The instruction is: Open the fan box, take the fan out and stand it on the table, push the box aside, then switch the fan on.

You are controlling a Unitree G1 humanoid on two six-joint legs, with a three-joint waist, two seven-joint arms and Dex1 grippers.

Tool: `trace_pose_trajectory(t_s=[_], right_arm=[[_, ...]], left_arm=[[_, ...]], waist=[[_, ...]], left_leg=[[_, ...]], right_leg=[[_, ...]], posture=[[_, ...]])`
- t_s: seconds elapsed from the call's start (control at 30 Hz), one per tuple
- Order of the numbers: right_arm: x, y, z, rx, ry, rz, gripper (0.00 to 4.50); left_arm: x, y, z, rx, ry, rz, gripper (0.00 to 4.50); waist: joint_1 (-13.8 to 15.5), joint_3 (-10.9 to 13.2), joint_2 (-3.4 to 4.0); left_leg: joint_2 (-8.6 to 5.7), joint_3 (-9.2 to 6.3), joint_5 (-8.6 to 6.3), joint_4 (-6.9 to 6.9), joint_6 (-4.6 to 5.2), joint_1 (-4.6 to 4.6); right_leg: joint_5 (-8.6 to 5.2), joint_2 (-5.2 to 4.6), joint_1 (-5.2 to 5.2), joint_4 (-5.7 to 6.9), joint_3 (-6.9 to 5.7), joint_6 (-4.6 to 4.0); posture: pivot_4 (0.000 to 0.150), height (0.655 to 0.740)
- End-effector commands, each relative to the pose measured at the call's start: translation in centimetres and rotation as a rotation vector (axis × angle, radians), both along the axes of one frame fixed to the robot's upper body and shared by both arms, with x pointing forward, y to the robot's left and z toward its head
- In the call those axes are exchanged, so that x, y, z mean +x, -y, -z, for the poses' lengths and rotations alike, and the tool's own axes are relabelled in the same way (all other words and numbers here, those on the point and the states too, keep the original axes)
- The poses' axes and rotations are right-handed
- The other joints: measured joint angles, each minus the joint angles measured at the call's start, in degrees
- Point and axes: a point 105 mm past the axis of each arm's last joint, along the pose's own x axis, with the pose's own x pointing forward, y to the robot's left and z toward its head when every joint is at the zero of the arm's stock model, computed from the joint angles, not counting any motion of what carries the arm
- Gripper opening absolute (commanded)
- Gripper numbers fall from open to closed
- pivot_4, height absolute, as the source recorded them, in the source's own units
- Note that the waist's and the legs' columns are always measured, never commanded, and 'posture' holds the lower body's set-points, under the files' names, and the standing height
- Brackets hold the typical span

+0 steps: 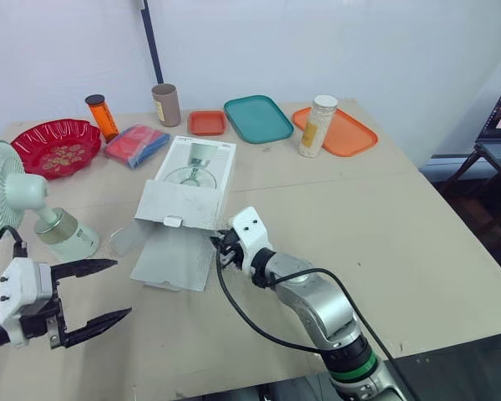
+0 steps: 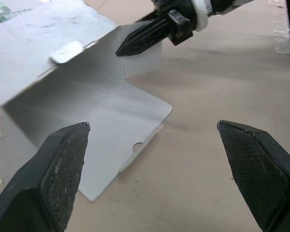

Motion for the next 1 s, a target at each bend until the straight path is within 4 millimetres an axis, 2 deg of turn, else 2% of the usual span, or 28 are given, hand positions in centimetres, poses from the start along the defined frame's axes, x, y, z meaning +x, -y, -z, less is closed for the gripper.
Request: trace_pose_trajectory(t_s=[0.03, 0.53, 0.8, 1.0], right_arm=[[0.1, -0.5, -1.2, 0.035, 0.04, -0.008, 0.04], [0.4, 0.2, -1.3, 0.038, 0.033, 0.034, 0.04], [1.5, 2.1, -1.2, 0.049, 0.013, 0.13, 0.04], [1.5, 4.0, -1.1, 0.028, 0.009, 0.167, 0.04]], left_arm=[[0.2, 0.0, -0.3, -0.001, 0.016, -0.011, 4.5], [0.6, 0.2, -0.2, -0.003, 0.03, 0.002, 4.5], [0.8, 0.5, -0.2, -0.012, 0.034, 0.018, 4.5], [1.4, 0.7, -0.5, -0.028, 0.047, 0.019, 4.5]], waist=[[-0.01, 0.0, 0.01], [-0.01, 0.01, 0.01], [0.01, 0.01, 0.02], [0.02, 0.01, 0.03]], left_leg=[[0.0, 0.0, 0.0, 0.0, 0.0, 0.0], [-0.01, 0.0, 0.0, -0.03, 0.0, -0.01], [-0.01, -0.01, 0.0, -0.03, 0.0, -0.01], [-0.02, -0.01, 0.0, -0.03, 0.0, -0.01]], right_leg=[[0.0, 0.0, -0.01, 0.0, 0.0, 0.0], [0.0, -0.01, -0.02, 0.0, 0.0, -0.01], [0.0, -0.02, -0.02, 0.0, -0.01, 0.0], [0.01, -0.02, -0.02, 0.0, 0.0, 0.0]], posture=[[0.15, 0.74], [0.15, 0.74], [0.15, 0.74], [0.15, 0.74]])
